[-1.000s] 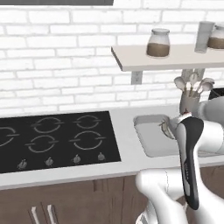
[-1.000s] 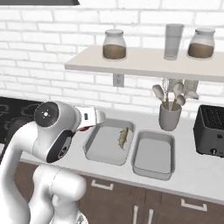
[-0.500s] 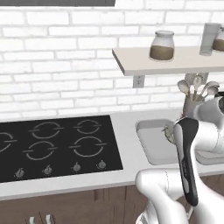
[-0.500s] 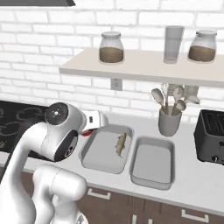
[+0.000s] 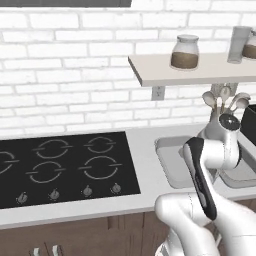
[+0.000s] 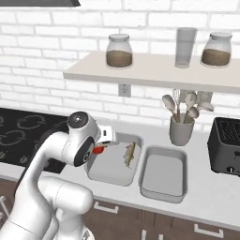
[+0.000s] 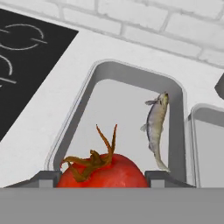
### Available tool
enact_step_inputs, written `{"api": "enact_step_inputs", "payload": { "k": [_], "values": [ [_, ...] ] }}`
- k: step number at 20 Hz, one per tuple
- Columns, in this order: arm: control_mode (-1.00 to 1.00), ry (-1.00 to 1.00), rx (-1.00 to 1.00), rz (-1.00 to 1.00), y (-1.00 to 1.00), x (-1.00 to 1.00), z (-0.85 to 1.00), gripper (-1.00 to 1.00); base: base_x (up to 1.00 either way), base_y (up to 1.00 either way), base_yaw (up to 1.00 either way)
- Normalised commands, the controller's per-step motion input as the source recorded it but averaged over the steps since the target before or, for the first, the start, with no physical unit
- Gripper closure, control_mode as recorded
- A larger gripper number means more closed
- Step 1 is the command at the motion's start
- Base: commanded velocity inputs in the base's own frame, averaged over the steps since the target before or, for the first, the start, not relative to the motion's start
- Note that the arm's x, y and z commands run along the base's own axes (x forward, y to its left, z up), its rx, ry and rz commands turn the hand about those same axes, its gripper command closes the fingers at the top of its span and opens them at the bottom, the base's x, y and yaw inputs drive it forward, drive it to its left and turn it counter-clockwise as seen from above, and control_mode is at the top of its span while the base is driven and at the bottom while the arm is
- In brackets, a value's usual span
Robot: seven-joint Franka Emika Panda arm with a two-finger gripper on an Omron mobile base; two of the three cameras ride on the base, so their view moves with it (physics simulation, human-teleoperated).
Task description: Place one tomato and one fish in each tupperware on the nearby counter, to pack two identical lunches.
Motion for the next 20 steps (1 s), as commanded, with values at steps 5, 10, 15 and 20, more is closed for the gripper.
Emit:
{"api": "enact_step_inputs", "payload": {
  "k": [5,10,15,20],
  "values": [
    [-1.0,0.0,0.08,0.0,0.0,0.38,-0.35,1.0,0.0,0.0,0.0],
    [-1.0,0.0,0.09,0.02,-0.01,0.43,-0.29,1.0,0.0,0.0,0.0],
    [-1.0,0.0,0.03,0.0,-0.1,0.31,-0.16,1.0,0.0,0.0,0.0],
    [-1.0,0.0,0.0,-0.01,-0.27,0.16,-0.11,1.0,0.0,0.0,0.0]
  ]
}}
